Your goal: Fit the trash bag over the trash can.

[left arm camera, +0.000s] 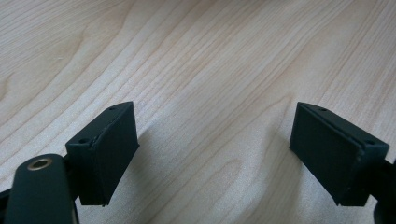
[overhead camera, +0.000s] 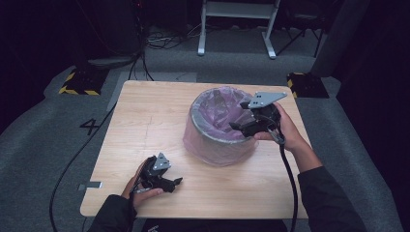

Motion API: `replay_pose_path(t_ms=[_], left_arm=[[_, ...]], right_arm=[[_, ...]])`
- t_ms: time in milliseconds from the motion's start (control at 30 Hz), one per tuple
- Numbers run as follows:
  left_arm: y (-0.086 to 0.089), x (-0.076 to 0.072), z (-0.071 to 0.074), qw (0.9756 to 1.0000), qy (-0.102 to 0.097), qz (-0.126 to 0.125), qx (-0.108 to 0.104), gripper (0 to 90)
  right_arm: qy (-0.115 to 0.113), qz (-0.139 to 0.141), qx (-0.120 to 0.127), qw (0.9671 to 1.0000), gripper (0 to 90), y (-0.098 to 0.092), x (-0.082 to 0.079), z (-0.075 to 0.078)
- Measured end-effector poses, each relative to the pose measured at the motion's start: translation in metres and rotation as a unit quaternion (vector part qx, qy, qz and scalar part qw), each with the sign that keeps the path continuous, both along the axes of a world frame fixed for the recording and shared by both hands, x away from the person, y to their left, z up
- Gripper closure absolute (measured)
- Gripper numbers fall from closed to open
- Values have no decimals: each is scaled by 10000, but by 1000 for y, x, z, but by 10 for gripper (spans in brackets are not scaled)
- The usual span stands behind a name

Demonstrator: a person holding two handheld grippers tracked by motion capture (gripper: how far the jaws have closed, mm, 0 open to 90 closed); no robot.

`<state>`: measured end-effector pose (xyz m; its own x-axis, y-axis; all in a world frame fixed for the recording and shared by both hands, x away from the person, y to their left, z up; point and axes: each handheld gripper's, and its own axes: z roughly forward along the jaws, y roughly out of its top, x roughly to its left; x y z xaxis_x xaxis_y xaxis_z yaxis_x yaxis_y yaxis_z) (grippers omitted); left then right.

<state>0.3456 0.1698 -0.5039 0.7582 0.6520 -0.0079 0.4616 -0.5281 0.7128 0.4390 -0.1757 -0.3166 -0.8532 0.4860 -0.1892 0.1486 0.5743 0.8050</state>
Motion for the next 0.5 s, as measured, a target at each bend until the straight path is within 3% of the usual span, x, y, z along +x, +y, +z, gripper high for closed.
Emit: replay_pose_path(t_ms=[500], left_arm=[[0, 0, 0, 10000, 1, 1, 4, 148]], right_arm=[[-446, -74, 377, 9983, 213, -27, -27, -6]])
